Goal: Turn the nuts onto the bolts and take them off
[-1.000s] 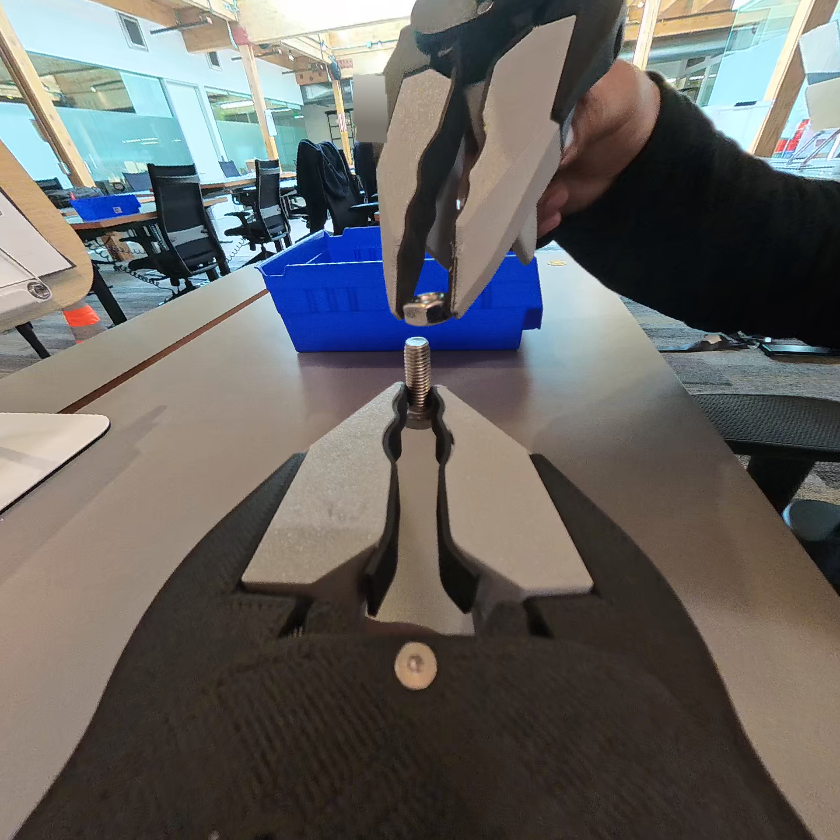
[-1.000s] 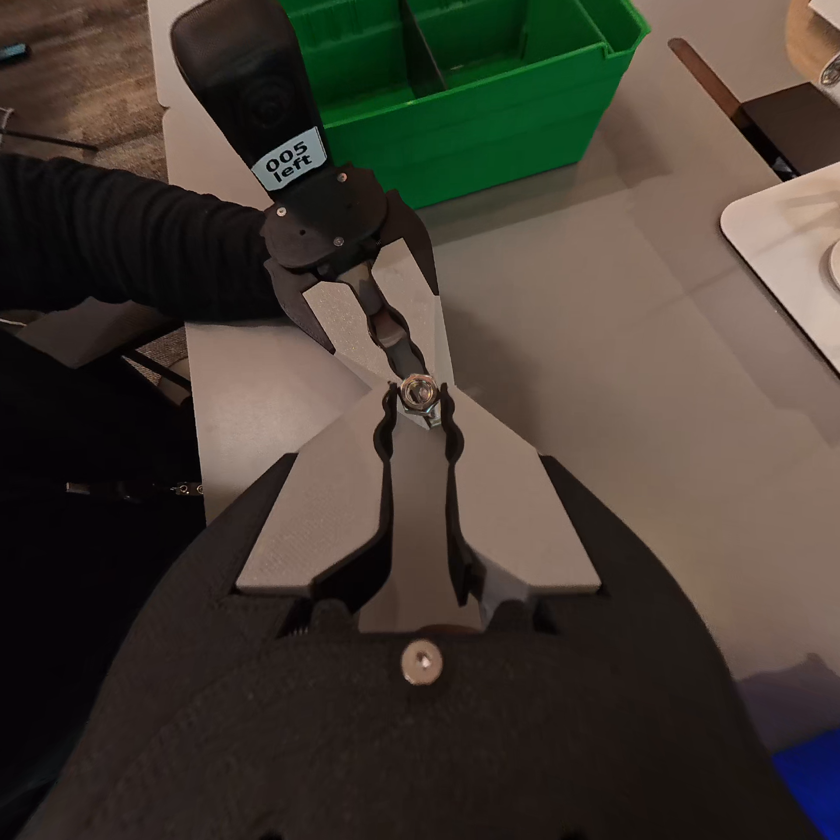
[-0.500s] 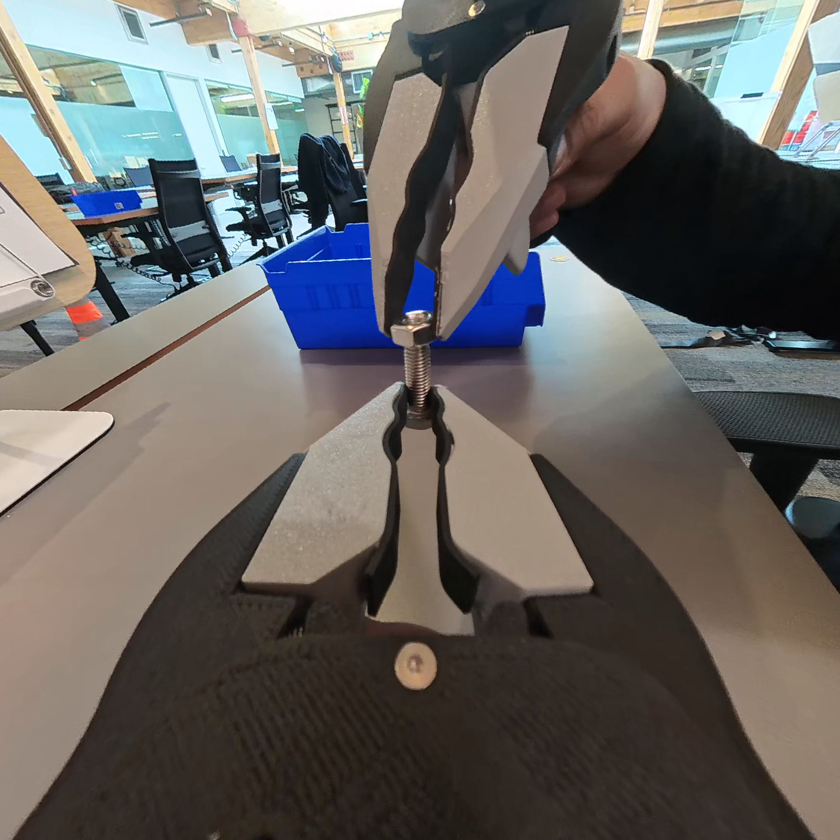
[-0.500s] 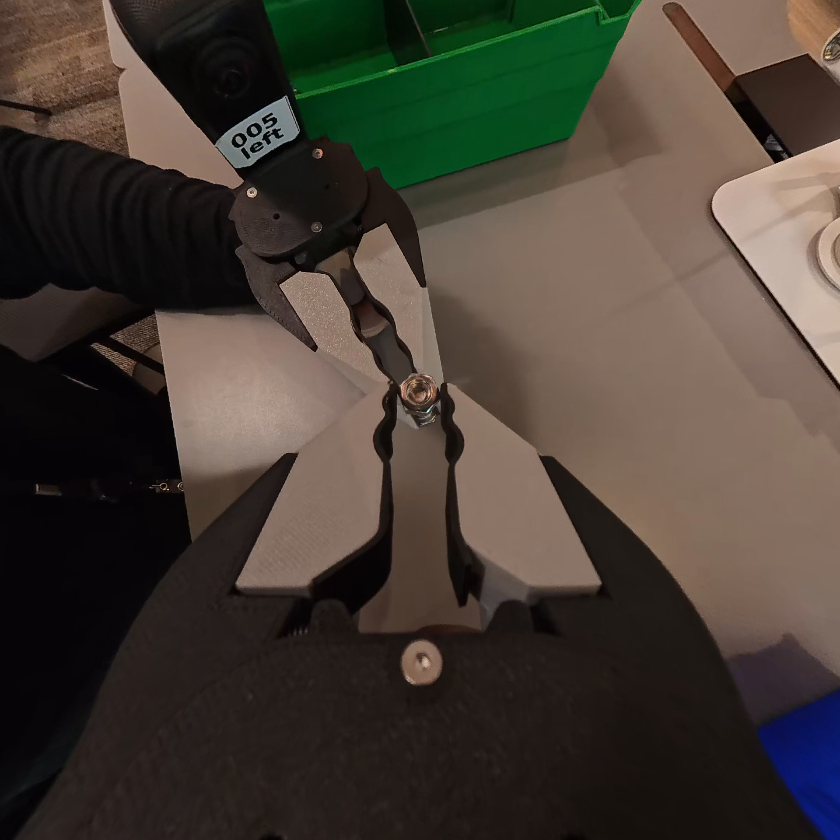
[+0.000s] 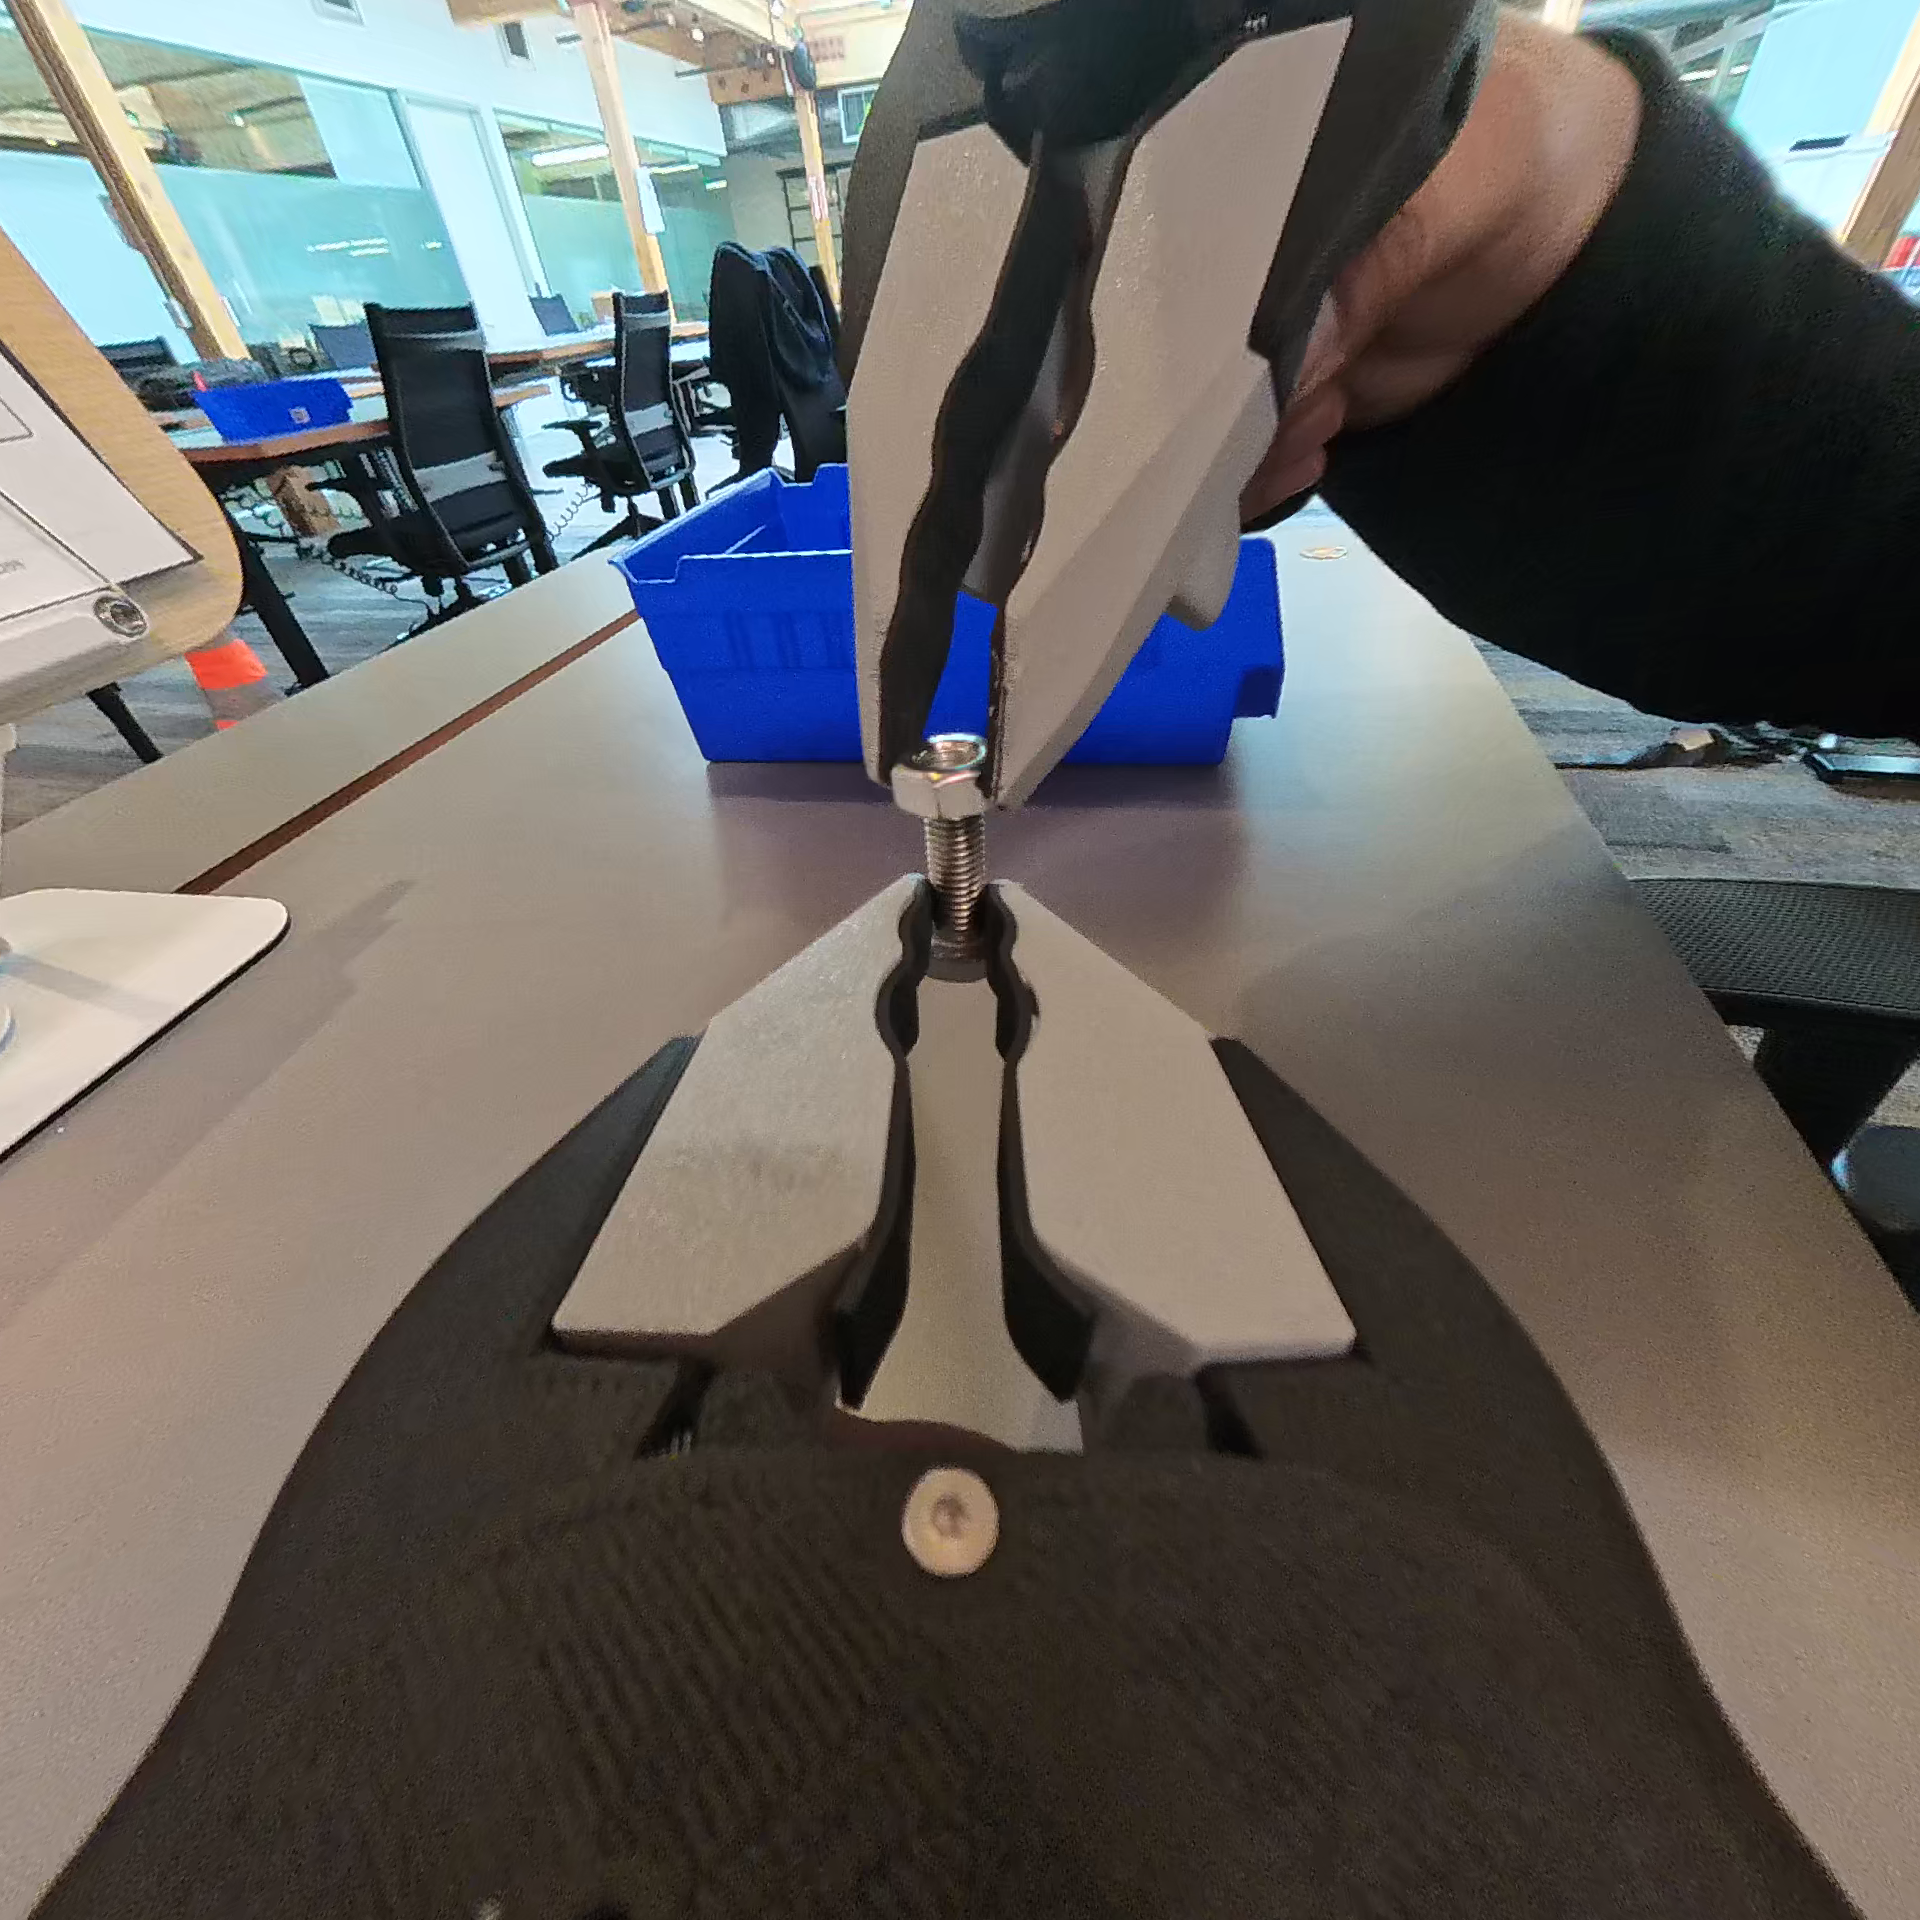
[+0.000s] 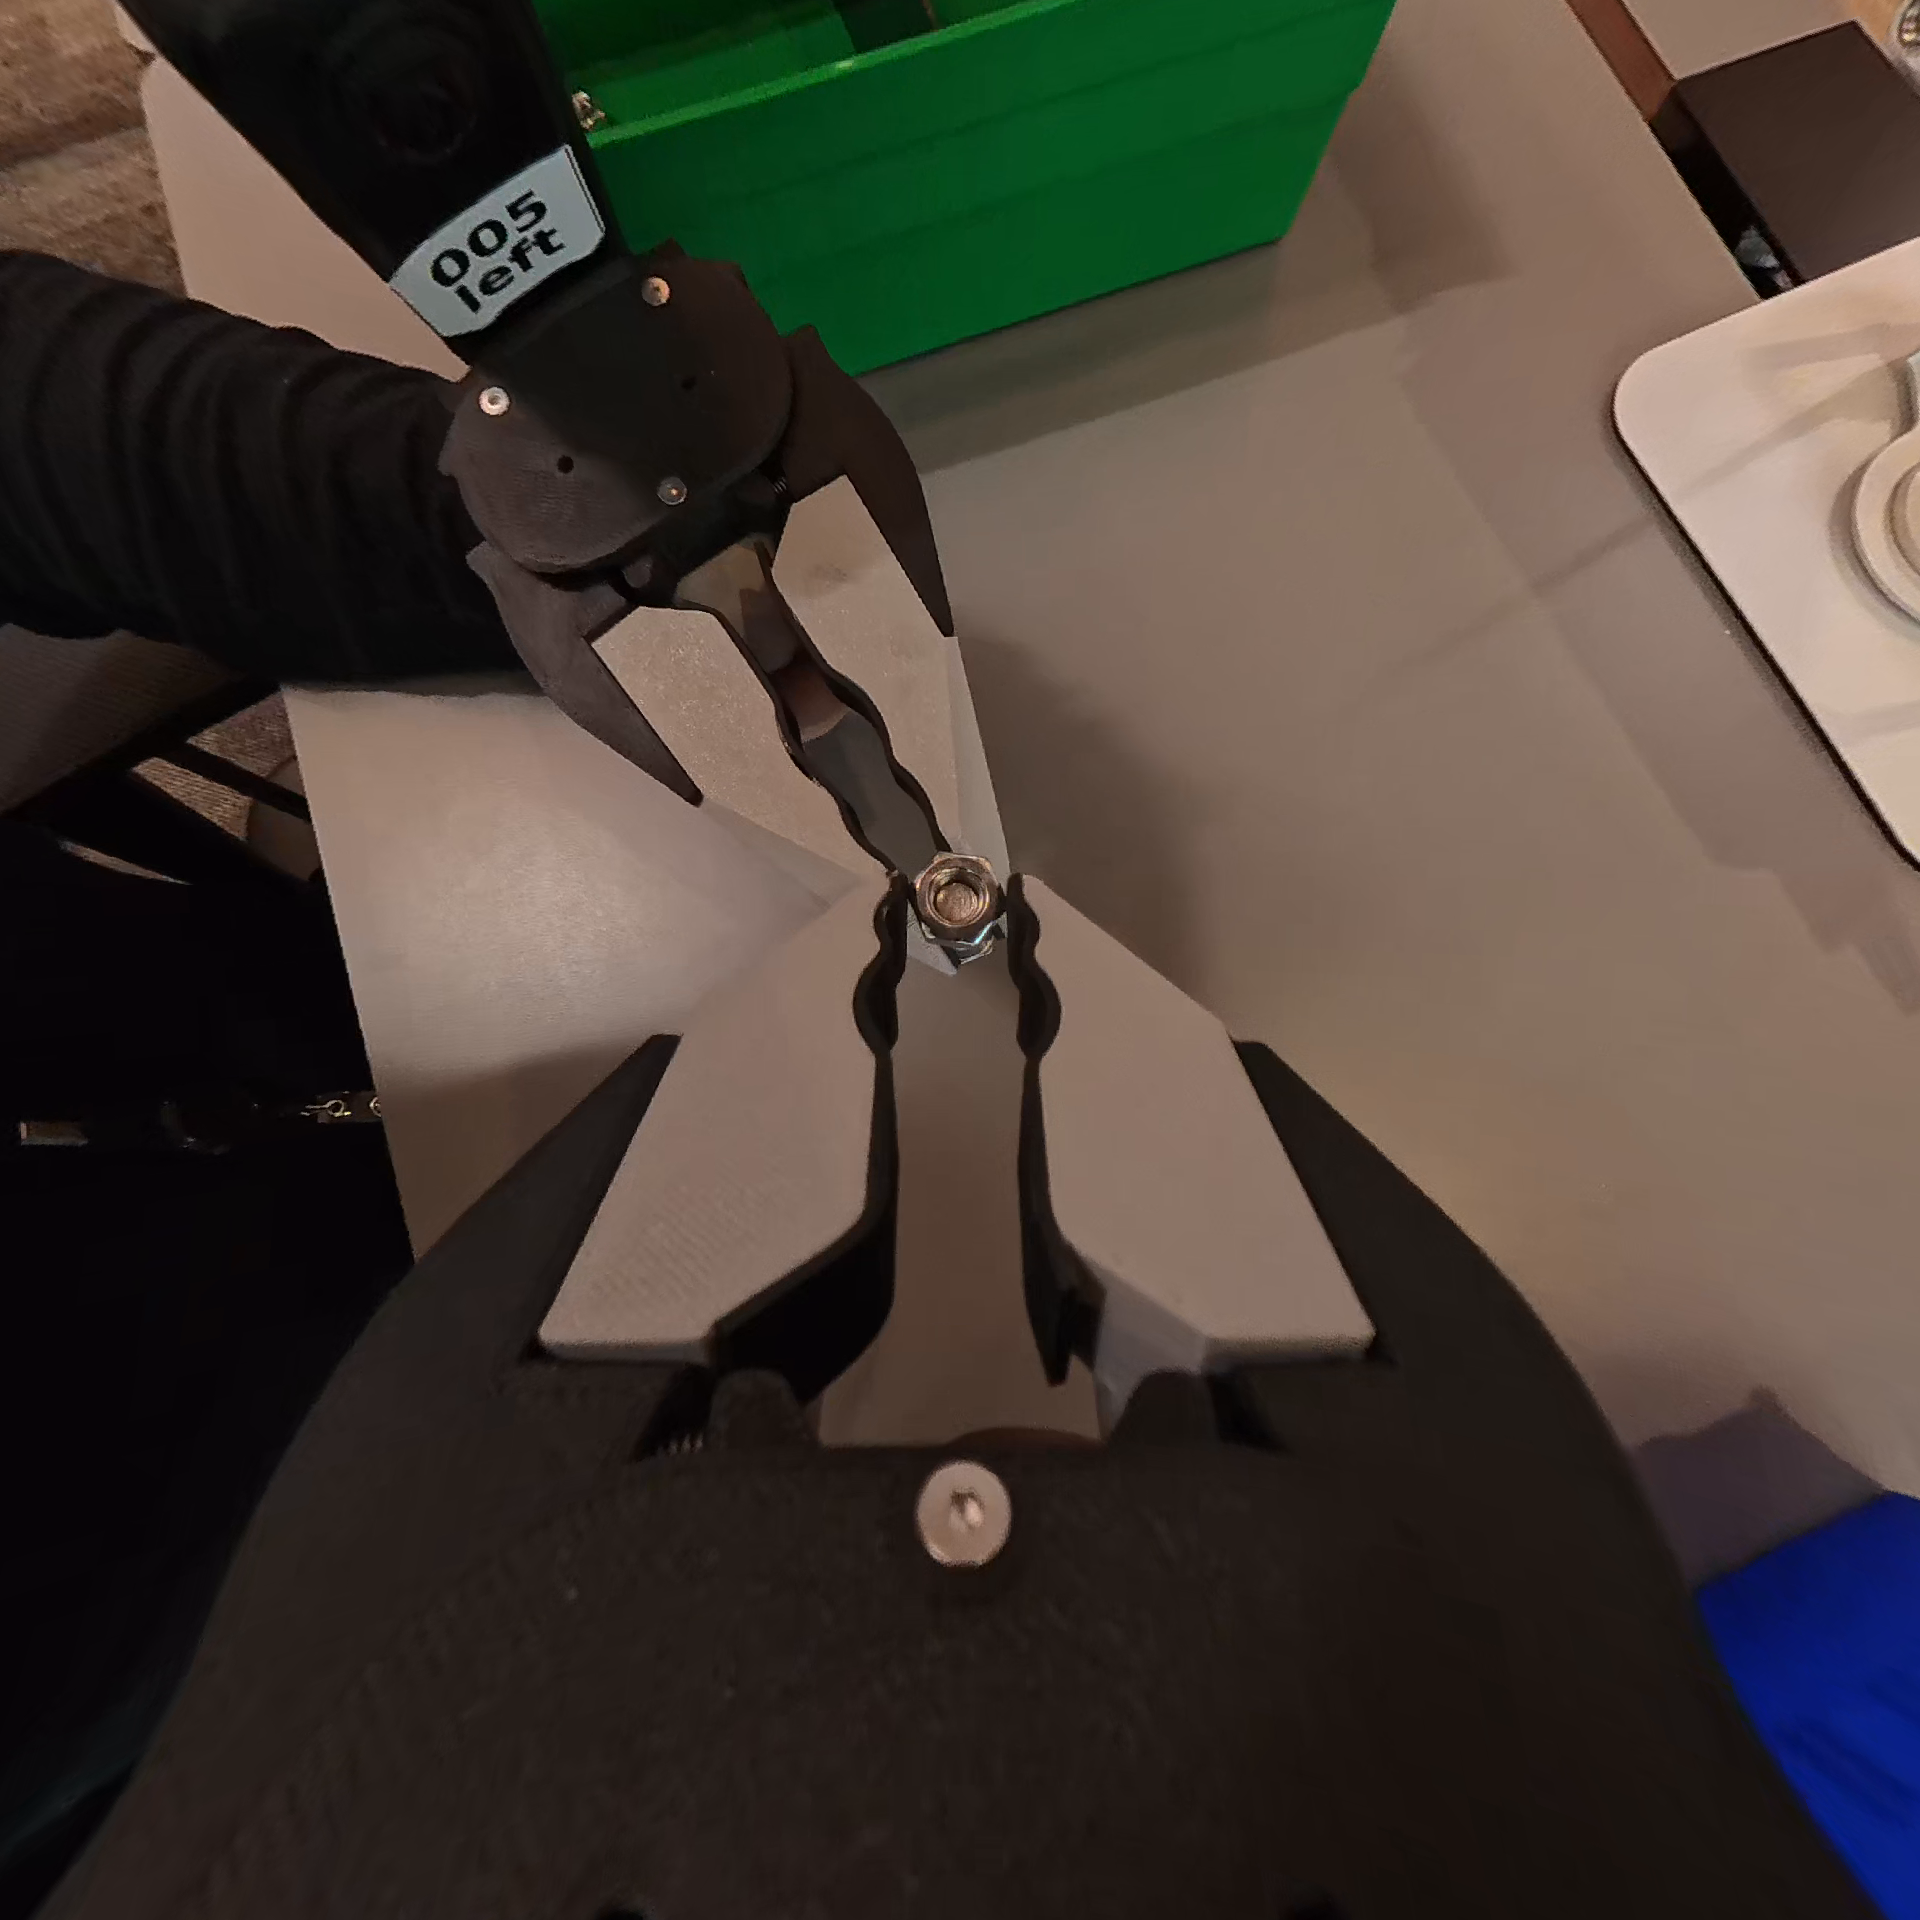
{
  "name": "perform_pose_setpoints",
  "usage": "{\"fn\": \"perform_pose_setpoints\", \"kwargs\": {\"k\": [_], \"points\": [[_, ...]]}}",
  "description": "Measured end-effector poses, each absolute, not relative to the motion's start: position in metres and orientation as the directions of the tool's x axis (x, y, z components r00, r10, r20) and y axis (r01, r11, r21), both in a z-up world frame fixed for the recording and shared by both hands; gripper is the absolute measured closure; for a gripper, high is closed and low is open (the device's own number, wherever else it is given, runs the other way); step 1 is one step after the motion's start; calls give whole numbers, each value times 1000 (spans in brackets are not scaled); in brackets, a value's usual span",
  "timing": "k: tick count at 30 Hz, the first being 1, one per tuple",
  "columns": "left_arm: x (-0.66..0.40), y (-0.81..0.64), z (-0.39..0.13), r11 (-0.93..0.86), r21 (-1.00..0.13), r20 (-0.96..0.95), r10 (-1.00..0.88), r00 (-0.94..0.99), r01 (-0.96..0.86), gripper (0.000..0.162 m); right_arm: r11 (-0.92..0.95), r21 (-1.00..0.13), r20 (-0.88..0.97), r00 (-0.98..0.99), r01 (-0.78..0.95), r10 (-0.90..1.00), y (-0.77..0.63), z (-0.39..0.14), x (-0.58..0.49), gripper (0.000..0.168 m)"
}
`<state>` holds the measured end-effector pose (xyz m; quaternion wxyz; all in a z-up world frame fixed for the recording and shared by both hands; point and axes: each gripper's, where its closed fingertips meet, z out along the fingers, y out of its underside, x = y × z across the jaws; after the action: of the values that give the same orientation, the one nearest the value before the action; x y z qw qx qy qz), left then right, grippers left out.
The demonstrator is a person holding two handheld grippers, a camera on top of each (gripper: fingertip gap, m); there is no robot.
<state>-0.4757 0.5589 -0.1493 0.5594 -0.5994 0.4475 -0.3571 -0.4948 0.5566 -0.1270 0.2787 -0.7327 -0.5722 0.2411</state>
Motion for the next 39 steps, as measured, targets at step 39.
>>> {"fn": "perform_pose_setpoints", "kwargs": {"k": [39], "points": [[-494,596,-162,-89,-982,-39,-770,637,-168,155,-413,-715,-35,562,564,827,594,-140,-508,152]]}}
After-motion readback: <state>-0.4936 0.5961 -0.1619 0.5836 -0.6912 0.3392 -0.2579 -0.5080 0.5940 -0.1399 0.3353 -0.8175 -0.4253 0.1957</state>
